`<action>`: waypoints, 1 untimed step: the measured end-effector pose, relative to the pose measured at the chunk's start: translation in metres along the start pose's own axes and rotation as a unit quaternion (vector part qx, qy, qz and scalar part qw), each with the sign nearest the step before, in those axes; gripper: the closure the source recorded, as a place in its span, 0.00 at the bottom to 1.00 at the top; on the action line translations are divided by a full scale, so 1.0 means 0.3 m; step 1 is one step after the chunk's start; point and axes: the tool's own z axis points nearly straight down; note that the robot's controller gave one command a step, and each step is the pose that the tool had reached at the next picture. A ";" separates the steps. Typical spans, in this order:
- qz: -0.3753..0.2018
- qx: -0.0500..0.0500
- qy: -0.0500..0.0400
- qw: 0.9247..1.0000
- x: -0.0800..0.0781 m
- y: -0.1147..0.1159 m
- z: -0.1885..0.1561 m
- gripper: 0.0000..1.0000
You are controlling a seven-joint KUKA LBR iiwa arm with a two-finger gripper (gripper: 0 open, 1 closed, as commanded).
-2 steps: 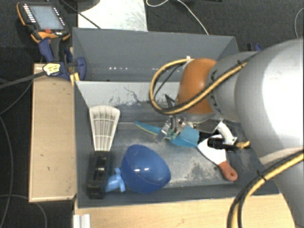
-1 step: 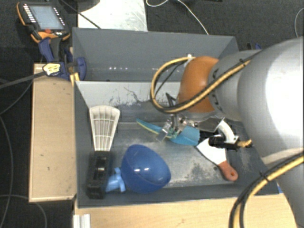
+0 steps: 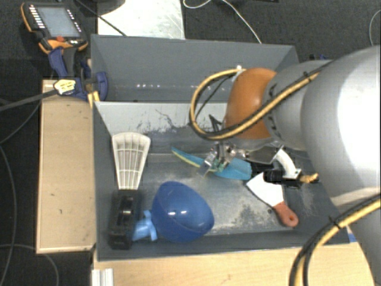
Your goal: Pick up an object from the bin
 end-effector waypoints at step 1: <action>0.000 -0.001 -0.001 1.000 -0.001 0.001 -0.037 1.00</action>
Offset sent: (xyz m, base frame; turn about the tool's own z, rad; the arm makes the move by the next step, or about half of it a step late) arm 0.0002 0.0002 0.0070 0.0000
